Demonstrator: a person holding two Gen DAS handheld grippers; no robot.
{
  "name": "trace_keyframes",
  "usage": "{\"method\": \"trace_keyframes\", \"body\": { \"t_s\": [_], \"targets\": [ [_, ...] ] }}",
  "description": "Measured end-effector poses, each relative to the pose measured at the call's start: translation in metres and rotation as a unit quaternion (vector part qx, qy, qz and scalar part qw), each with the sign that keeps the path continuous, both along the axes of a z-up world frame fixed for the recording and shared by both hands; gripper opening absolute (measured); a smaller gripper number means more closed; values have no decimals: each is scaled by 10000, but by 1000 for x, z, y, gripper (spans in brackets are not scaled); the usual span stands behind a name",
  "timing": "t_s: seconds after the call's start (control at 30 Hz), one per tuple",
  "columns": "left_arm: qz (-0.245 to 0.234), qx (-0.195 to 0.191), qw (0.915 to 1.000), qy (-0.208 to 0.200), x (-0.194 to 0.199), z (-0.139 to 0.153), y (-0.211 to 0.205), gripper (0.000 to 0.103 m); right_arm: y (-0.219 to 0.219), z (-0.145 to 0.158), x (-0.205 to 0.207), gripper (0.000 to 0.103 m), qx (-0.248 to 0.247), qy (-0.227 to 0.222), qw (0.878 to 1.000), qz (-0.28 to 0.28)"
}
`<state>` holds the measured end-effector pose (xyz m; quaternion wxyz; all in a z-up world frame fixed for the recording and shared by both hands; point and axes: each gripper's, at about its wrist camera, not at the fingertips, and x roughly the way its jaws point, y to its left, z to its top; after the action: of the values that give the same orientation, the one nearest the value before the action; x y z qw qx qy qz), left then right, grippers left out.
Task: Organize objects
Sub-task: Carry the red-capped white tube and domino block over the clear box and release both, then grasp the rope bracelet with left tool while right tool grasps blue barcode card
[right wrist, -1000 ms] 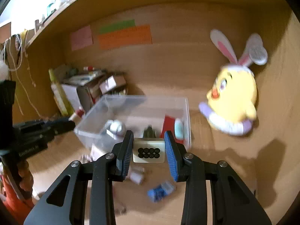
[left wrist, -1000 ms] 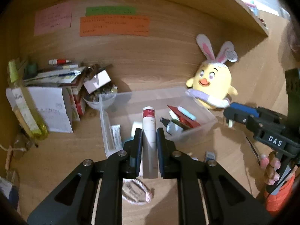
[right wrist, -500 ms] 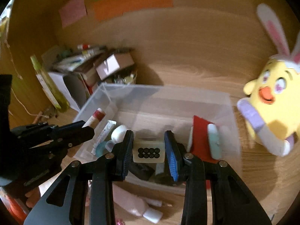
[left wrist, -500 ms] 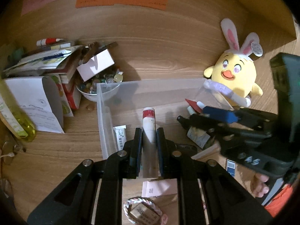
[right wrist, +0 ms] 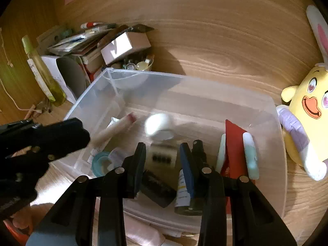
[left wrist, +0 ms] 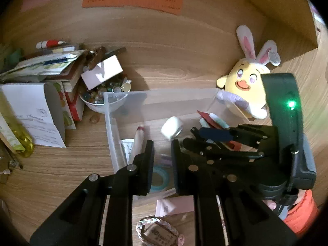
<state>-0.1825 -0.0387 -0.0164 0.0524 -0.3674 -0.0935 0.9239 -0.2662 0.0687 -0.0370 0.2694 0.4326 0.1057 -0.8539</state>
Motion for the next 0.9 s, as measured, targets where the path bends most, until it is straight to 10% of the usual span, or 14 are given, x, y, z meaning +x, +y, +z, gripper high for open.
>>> {"method": "trace_keyframes", "body": {
  "t_s": [0.4, 0.9],
  "targets": [
    [108, -343, 9988, 334, 39, 22, 7, 61, 30, 39, 44, 58, 16, 659, 9978, -102],
    [-175, -643, 9972, -347, 96, -25, 26, 62, 116, 23, 92, 66, 5, 612, 9964, -580]
  ]
}}
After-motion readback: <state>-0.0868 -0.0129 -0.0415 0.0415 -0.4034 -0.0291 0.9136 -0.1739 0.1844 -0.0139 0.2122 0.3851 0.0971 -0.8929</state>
